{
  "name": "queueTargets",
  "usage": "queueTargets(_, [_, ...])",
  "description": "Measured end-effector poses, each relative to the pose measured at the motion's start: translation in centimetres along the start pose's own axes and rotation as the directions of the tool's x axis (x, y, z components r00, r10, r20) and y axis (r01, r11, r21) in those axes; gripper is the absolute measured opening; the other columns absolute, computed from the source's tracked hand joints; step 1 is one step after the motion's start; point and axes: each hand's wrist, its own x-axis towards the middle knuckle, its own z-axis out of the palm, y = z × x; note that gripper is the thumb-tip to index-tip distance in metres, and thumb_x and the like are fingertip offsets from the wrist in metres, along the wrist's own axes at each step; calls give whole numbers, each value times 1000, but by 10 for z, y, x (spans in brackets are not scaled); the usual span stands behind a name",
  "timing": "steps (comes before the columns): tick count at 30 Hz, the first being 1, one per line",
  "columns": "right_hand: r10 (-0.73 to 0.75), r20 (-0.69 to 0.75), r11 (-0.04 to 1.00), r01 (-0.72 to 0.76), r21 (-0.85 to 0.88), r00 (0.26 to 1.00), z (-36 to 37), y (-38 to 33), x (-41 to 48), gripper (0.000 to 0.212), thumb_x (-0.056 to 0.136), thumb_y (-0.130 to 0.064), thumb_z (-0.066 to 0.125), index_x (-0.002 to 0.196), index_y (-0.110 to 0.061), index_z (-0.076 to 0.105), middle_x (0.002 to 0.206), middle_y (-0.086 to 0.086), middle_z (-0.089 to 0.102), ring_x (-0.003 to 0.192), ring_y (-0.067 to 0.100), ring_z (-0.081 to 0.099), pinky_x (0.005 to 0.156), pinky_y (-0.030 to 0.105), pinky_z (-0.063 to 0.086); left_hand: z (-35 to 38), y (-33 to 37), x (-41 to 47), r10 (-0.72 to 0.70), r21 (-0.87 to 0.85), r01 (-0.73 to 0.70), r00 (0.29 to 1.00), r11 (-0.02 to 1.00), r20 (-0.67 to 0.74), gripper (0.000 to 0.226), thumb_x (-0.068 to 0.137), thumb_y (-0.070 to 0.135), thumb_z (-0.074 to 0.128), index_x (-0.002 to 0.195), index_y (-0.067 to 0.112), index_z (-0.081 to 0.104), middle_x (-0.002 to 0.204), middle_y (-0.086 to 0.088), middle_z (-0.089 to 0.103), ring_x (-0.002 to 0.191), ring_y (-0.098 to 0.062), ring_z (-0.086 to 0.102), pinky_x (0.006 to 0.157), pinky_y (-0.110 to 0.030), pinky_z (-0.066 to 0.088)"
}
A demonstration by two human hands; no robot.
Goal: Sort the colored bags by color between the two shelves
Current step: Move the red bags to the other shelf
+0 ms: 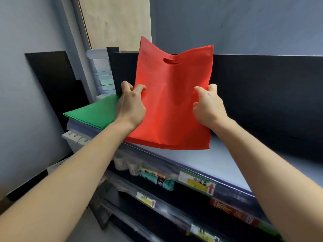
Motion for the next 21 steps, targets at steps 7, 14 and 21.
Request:
queueTargets(7, [104,-47,994,-103,18,993,53,-53,35,35,91,-9,46,126,-7,48,125,13,35,94,38,56,84,41,49,2,-81,56,15,-61,-12,999,998,45,44,90,-2,39,127,15,54,121,-16,40,99,-34,54,91,-36,40])
queueTargets(14, [86,-57,990,-92,-109,995,78,-64,53,38,89,-7,45,127,-5,45,125,16,36,93,40,55,75,40,45,24,-111,68,25,-86,-19,997,996,69,40,91,0,44,127,13,55,122,-16,43,105,-33,53,93,-33,39])
queueTargets(21, [116,-7,982,-115,-153,993,103,-71,57,22,89,-7,44,110,-3,49,116,16,39,80,36,53,66,36,44,36,-138,82,21,-77,-10,991,997,136,40,91,2,43,128,11,53,123,-19,41,106,-37,52,97,-36,38])
